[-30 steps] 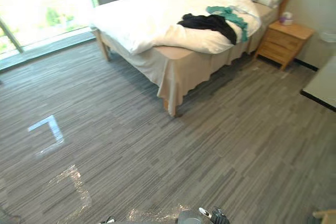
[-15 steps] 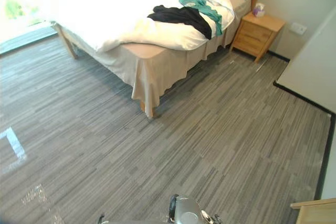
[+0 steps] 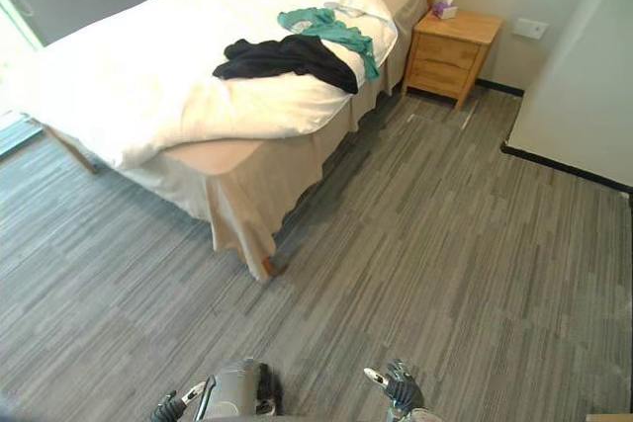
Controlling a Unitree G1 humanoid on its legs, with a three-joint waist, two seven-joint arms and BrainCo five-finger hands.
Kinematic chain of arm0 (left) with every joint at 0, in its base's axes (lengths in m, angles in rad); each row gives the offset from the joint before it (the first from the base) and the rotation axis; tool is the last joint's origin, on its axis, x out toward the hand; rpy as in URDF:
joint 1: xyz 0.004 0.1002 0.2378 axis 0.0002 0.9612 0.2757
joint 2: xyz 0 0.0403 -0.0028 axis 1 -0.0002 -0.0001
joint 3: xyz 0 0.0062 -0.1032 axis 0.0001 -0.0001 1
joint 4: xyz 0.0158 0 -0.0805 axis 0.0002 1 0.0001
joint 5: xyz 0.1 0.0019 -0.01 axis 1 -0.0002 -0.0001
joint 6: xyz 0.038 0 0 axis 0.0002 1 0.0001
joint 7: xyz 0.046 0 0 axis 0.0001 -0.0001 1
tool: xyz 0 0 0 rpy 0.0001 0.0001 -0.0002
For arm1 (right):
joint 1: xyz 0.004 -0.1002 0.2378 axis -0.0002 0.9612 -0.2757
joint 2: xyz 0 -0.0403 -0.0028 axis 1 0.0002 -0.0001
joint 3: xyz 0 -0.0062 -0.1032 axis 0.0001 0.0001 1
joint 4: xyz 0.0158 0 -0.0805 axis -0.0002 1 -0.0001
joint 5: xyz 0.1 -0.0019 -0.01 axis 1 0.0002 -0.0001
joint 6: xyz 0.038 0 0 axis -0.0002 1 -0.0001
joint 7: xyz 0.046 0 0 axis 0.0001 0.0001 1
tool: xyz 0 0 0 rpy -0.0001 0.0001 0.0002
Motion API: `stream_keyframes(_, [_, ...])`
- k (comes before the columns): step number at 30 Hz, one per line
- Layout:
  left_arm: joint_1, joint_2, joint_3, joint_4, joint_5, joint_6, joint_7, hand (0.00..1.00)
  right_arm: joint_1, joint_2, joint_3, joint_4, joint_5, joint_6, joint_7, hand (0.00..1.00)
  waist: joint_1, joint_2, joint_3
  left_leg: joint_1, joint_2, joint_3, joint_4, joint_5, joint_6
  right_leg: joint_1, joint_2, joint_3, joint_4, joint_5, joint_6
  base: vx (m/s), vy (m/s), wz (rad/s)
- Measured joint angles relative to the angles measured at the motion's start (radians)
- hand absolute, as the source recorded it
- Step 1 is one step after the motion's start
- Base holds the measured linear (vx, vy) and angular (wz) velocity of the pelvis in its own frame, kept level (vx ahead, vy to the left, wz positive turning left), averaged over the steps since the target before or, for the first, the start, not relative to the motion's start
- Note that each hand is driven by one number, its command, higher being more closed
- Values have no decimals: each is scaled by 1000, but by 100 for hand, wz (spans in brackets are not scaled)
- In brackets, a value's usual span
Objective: Tidy the bed and pick cloth on bed and put in laundry
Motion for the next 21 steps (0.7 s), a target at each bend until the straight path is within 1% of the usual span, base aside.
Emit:
stream_keyframes(1, [-5, 17, -3, -3, 1, -2, 3, 0, 5, 14, 17, -3, -2, -2, 4, 0, -12, -39, -16, 9, -30, 10, -13, -23, 1, -10, -32, 4, 11, 19, 6, 471, 223, -29])
stream_keyframes(2, [-8, 21, -7, -3, 3, -7, 2, 0, 9, 21, 22, -3, -4, -2, 4, 0, -7, -45, -19, 12, -39, 14, -9, -43, 1, -16, -43, 17, 21, 34, 7, 340, 168, -3])
stream_keyframes(3, [-12, 22, -10, -2, 3, -17, 3, 0, 12, 31, 18, -6, -11, -2, -2, 0, -2, -48, -21, 28, -53, 25, -3, -74, 11, -18, -60, 34, 47, 65, 7, 432, 235, -18])
stream_keyframes(4, [-13, 21, -14, -2, 2, -17, 4, 0, 10, 32, 15, -7, -31, 1, -17, 0, 7, -49, -21, 64, -68, 42, -5, -101, 31, -27, -82, 58, 106, 91, 14, 440, 236, -25])
stream_keyframes(5, [-16, 21, -21, -2, 2, -17, 5, 0, 9, 31, 8, -5, -41, 3, -25, 0, 13, -50, -22, 87, -74, 53, -10, -111, 41, -39, -91, 70, 155, 103, 22, 532, 278, -39])
stream_keyframes(6, [-19, 21, -41, -5, 4, -16, 6, 0, 3, 28, -3, 0, -48, 8, -35, 0, 22, -46, -24, 135, -83, 71, -18, -146, 46, -94, -109, 84, 311, 140, 61, 338, 178, -37])
stream_keyframes(7, [-19, 24, -51, -4, 4, -17, 5, 0, -2, 23, -6, 2, -51, 9, -41, 0, 22, -45, -24, 160, -85, 82, -24, -165, 44, -141, -120, 83, 420, 177, 97, 386, 202, -45])
stream_keyframes(8, [-20, 33, -72, 2, 5, -17, 4, 0, -22, 13, -7, 22, -49, 6, -53, 0, 14, -43, -16, 232, -91, 94, -50, -191, 40, -243, -141, 79, 665, 273, 140, 339, 167, -34])
stream_keyframes(9, [-24, 44, -103, 15, 6, -14, 4, 0, -38, -1, -7, 38, -36, 5, -64, 0, -6, -31, -5, 304, -86, 96, -72, -205, 39, -327, -160, 38, 841, 249, 105, 346, 150, -28])
stream_keyframes(10, [-21, 49, -121, 22, 6, -13, 4, 0, -41, -6, -7, 38, -30, 3, -73, 0, -12, -30, -6, 342, -82, 100, -86, -203, 42, -358, -168, 4, 893, 226, 88, 340, 111, -11])
stream_keyframes(11, [-23, 60, -150, 35, 4, -12, 4, 0, -44, -14, -1, 39, -17, -8, -81, 0, -22, -17, -2, 411, -70, 112, -124, -204, 36, -416, -179, -56, 932, 163, 67, 347, 65, -11])
stream_keyframes(12, [-28, 65, -159, 35, 2, -11, 4, 0, -48, -10, -1, 39, -5, -13, -82, 0, -25, -24, -4, 462, -61, 117, -158, -206, 25, -472, -186, -106, 891, 128, 58, 338, 35, -9])
stream_keyframes(13, [-34, 68, -160, 35, -1, -10, 4, 0, -51, -8, 0, 39, 5, -16, -81, 0, -26, -29, -3, 478, -55, 117, -166, -207, 17, -500, -186, -129, 850, 115, 59, 327, -35, 1])
stream_keyframes(14, [-50, 74, -164, 36, -15, -2, 4, 0, -59, -6, -1, 39, 15, -18, -77, 0, -34, -33, -2, 496, -37, 109, -174, -217, -1, -543, -185, -177, 727, 105, 49, 313, -103, 16])
stream_keyframes(15, [-63, 76, -170, 37, -18, 7, 8, 0, -60, -6, -1, 39, 21, -22, -72, 0, -37, -33, -2, 512, -18, 99, -181, -227, -22, -560, -181, -221, 558, 112, 46, 313, -132, 20])
stream_keyframes(16, [-66, 76, -171, 37, -18, 9, 14, 0, -59, -5, 1, 39, 21, -25, -71, 0, -38, -33, -2, 520, -11, 94, -184, -233, -33, -559, -174, -231, 459, 128, 46, 397, -236, 22])
stream_keyframes(17, [-67, 77, -171, 37, -19, 10, 23, 0, -53, 0, 3, 39, 21, -31, -71, 0, -40, -39, -2, 537, -3, 82, -186, -247, -57, -547, -161, -218, 245, 205, 42, 355, -233, 21])
stream_keyframes(18, [-70, 81, -170, 36, -20, 10, 24, 0, -50, 3, 3, 38, 21, -31, -72, 0, -42, -51, 0, 553, -5, 73, -185, -261, -78, -536, -163, -196, 118, 272, 46, 540, -397, 34])
stream_keyframes(19, [-73, 75, -159, 38, -20, 11, 36, 0, -38, 12, 2, 25, 20, -33, -78, 0, -49, -67, -3, 583, -1, 48, -184, -284, -113, -521, -160, -183, 67, 418, 19, 332, -258, 23])
stream_keyframes(20, [-73, 64, -152, 43, -20, 13, 42, 0, -38, 4, 2, 20, 17, -34, -79, 0, -51, -54, 2, 585, 10, 44, -184, -291, -122, -519, -145, -192, 78, 405, 17, 404, -302, 18])
stream_keyframes(21, [-67, 30, -133, 36, -20, 15, 48, 0, -36, -11, 2, 8, 3, -39, -83, 0, -50, -8, -8, 583, 55, 36, -186, -295, -131, -529, -110, -204, 102, 371, 2, 349, -265, 3])
